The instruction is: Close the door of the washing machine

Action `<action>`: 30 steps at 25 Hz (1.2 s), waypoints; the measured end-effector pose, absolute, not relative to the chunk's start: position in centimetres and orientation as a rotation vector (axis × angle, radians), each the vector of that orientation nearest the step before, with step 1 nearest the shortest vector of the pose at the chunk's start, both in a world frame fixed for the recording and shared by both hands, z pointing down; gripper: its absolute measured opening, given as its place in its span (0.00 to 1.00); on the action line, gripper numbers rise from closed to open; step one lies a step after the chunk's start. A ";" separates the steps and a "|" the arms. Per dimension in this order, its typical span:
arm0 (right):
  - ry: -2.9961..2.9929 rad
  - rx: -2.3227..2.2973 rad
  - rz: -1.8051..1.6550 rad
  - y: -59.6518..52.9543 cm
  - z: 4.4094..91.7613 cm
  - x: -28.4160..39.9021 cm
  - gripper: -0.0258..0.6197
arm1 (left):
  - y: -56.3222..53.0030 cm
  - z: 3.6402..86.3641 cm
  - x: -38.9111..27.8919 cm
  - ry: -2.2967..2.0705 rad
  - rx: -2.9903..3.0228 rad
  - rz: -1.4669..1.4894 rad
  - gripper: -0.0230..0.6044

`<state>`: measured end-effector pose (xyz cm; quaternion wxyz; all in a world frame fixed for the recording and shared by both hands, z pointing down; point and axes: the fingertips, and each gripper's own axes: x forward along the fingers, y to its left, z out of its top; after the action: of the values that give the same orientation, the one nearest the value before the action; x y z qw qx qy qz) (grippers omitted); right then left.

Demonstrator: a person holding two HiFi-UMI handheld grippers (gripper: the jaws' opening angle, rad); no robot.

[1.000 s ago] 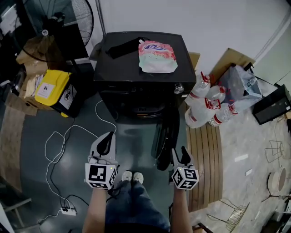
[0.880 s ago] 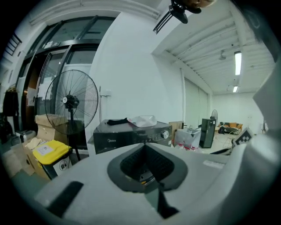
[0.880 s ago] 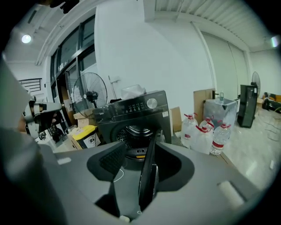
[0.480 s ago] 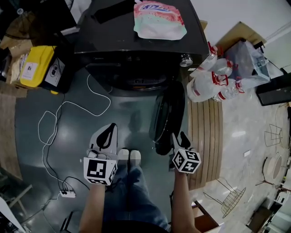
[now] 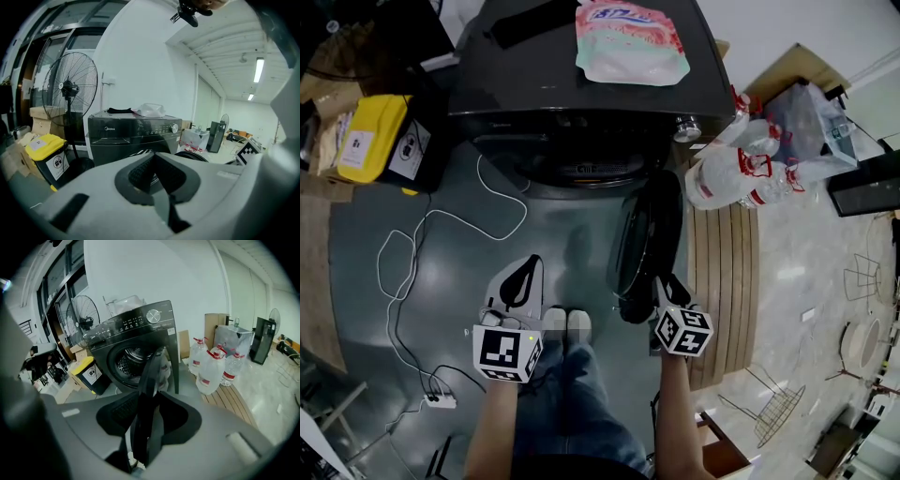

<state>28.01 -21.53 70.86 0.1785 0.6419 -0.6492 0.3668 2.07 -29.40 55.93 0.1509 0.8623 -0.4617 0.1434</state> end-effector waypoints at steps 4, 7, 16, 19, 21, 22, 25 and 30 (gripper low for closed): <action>-1.838 1.788 1.052 -21.8 70.9 27.0 0.28 | -29.5 56.1 1.7 -1.332 2.465 0.417 0.05; -1.854 1.772 1.078 -22.2 70.9 25.8 0.28 | -29.8 56.0 1.2 -1.341 2.459 0.415 0.05; -1.929 1.699 1.170 -25.1 70.9 20.5 0.31 | -31.2 55.7 -2.1 -1.429 2.401 0.397 0.05; -1.961 1.656 1.188 -26.4 70.9 18.7 0.31 | -31.7 55.8 -3.3 -1.458 2.378 0.393 0.05; -1.983 1.623 1.196 -27.3 70.8 17.5 0.31 | -32.1 55.8 -4.0 -1.477 2.364 0.392 0.05; -1.994 1.609 1.203 -27.8 70.8 16.9 0.31 | -32.2 55.8 -4.3 -1.486 2.359 0.394 0.05; -2.031 1.574 1.205 -29.5 70.7 15.2 0.31 | -32.8 55.8 -5.4 -1.514 2.346 0.404 0.05; -2.088 1.528 1.181 -32.5 70.6 12.6 0.29 | -33.5 56.0 -7.1 -1.554 2.314 0.409 0.05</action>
<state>12.57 -32.50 70.57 0.1479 0.5313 -0.7260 0.4107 -7.14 -33.52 55.97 0.1614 0.8107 -0.5442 0.1434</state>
